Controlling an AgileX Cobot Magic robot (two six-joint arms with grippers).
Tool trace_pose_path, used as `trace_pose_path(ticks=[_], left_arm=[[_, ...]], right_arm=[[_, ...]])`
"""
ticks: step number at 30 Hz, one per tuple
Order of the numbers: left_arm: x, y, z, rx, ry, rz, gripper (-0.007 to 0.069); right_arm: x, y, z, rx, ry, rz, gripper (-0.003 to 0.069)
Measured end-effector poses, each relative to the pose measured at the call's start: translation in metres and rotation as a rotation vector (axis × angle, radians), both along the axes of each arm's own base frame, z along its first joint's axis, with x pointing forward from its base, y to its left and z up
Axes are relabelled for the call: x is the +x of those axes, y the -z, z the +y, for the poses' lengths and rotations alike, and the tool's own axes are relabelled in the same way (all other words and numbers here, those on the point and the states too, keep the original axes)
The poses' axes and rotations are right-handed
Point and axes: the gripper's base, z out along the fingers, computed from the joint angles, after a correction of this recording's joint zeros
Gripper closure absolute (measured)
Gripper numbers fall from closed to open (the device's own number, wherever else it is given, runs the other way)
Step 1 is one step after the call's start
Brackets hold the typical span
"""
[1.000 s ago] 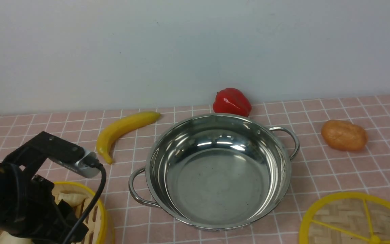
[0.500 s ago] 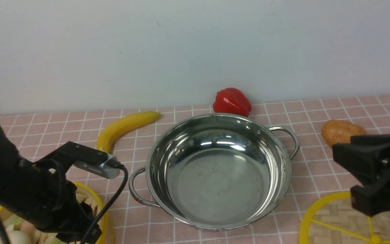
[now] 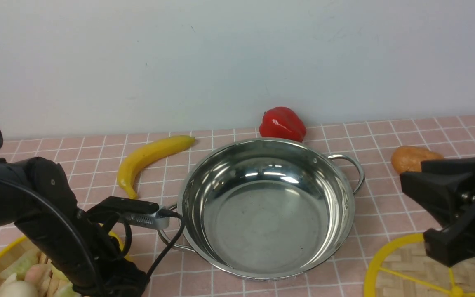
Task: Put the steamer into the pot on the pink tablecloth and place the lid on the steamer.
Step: 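Grasp the rim of the steamer basket holding the buns with the left gripper, then place the bamboo steamer basket with dumplings into the steel pot with the left gripper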
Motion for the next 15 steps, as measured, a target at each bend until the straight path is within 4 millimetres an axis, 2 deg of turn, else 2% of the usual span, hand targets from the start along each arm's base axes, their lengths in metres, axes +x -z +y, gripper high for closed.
trace_pose_path(ticks=[3,6,9,12,15], left_arm=[[0.001,0.001,-0.001,-0.003,-0.031,0.024,0.0533],[0.000,-0.001,0.002,0.029,-0.005,0.033,0.0550],[0.001,-0.012,0.006,0.071,0.037,0.029,0.0578],[0.007,-0.046,0.011,0.121,0.084,-0.043,0.0595],[0.017,-0.092,0.006,0.129,0.149,-0.174,0.0594]], right_arm=[[0.000,0.000,0.000,-0.004,-0.001,-0.004,0.0429],[0.000,0.000,0.000,-0.014,-0.007,-0.012,0.0426],[0.000,-0.001,0.000,-0.015,-0.013,-0.017,0.0423],[0.000,-0.001,0.000,-0.016,-0.014,-0.018,0.0421],[0.000,-0.001,0.000,-0.020,-0.015,-0.022,0.0421]])
